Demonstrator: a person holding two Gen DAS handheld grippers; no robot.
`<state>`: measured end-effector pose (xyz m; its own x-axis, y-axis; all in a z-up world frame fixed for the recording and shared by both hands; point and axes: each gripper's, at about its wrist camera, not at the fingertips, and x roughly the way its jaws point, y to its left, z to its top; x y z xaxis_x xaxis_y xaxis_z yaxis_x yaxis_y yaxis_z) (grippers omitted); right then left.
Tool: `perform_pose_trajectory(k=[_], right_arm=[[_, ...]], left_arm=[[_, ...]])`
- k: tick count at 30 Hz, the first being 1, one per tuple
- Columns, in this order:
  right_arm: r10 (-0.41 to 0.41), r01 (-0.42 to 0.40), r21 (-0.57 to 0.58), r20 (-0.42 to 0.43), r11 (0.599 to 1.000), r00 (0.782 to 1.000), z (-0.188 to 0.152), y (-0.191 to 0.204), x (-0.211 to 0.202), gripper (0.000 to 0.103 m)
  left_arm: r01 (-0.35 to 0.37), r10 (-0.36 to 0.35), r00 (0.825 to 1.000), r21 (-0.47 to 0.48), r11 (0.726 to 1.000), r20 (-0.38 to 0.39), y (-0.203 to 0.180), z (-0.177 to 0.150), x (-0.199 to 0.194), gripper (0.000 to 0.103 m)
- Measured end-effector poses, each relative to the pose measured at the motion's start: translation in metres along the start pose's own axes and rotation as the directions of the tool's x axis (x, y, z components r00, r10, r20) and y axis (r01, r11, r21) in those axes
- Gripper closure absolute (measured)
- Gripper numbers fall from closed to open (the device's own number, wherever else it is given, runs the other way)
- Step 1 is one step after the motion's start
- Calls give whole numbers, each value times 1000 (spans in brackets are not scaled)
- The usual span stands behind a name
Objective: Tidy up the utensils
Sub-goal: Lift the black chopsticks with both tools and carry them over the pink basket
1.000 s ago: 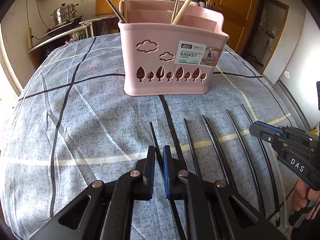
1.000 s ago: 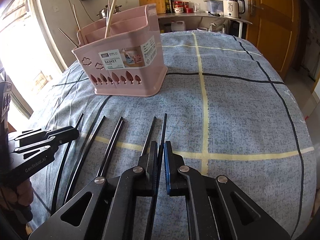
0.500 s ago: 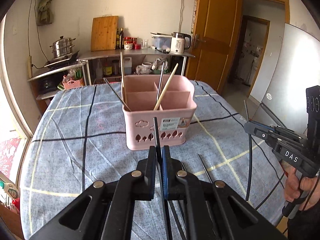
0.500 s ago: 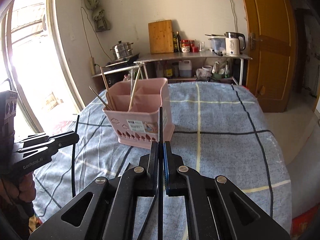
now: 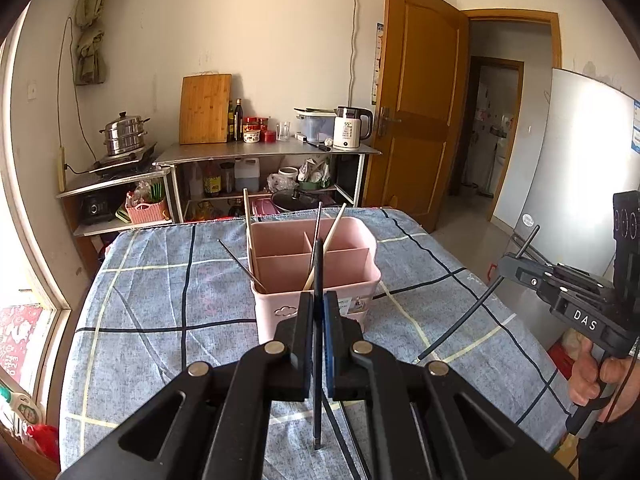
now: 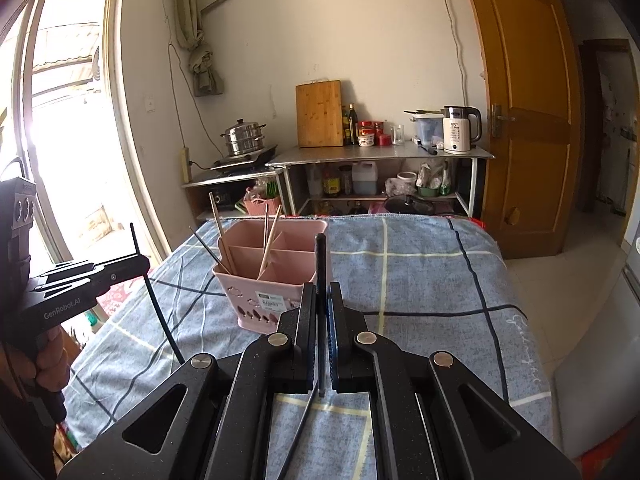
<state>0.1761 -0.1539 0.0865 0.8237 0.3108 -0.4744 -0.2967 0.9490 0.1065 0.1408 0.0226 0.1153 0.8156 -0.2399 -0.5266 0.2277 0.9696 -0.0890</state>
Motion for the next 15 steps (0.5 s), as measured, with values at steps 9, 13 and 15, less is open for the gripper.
perform_pose_trajectory(k=[9,13,15], right_arm=[[0,0,-10,-7,1000,1000,-4,2,0,98],[4,-3,-23,8,1000,1000,1,5,-7,98],[7,-6,-32,22,999,1000,5,8,-12,98]], left_arm=[[-4,4,1000,9,1000,3,-2,-4,-8,98],[1,-1,1000,7,1000,0,0,1,-11,98],[9,-9,1000,6,1000,3,-1,3,-14,98]])
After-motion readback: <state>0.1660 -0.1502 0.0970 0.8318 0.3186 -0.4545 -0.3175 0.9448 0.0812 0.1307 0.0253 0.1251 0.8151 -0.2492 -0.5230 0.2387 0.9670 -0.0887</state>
